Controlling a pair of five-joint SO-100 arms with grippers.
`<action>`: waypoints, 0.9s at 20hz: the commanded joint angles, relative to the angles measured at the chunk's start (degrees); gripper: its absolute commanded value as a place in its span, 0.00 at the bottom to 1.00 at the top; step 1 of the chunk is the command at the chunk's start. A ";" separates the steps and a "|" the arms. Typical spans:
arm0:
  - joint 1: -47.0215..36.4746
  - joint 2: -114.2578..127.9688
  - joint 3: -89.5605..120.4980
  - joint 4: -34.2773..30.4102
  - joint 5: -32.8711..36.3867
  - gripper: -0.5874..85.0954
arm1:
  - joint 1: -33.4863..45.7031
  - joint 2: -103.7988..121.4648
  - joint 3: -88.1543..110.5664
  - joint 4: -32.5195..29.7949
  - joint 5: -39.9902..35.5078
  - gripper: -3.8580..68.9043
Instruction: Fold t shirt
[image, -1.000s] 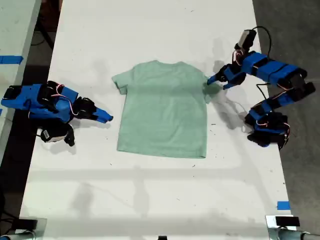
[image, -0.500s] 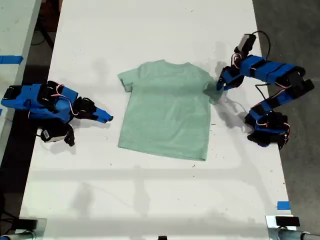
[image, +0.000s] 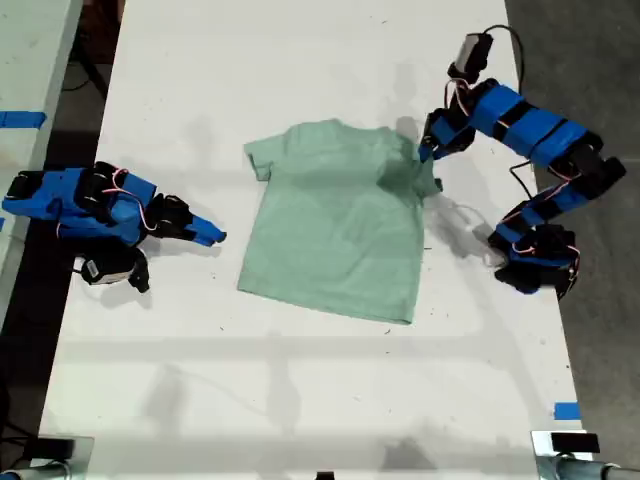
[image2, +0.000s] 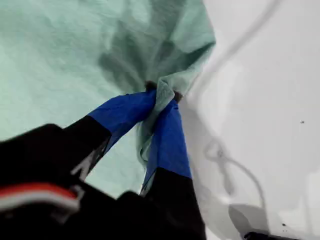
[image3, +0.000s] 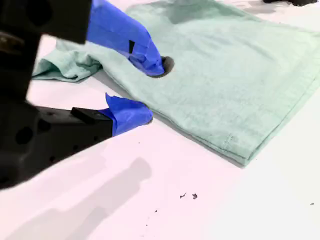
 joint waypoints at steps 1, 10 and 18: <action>-0.18 0.26 0.53 0.09 0.18 0.15 | -7.29 -7.03 -19.34 4.66 0.79 0.06; -0.18 0.26 0.53 0.09 0.18 0.15 | -24.87 -38.14 -44.74 -2.37 3.34 0.06; -0.18 0.26 0.53 0.09 0.18 0.15 | -26.10 -34.37 -46.05 1.76 3.25 0.41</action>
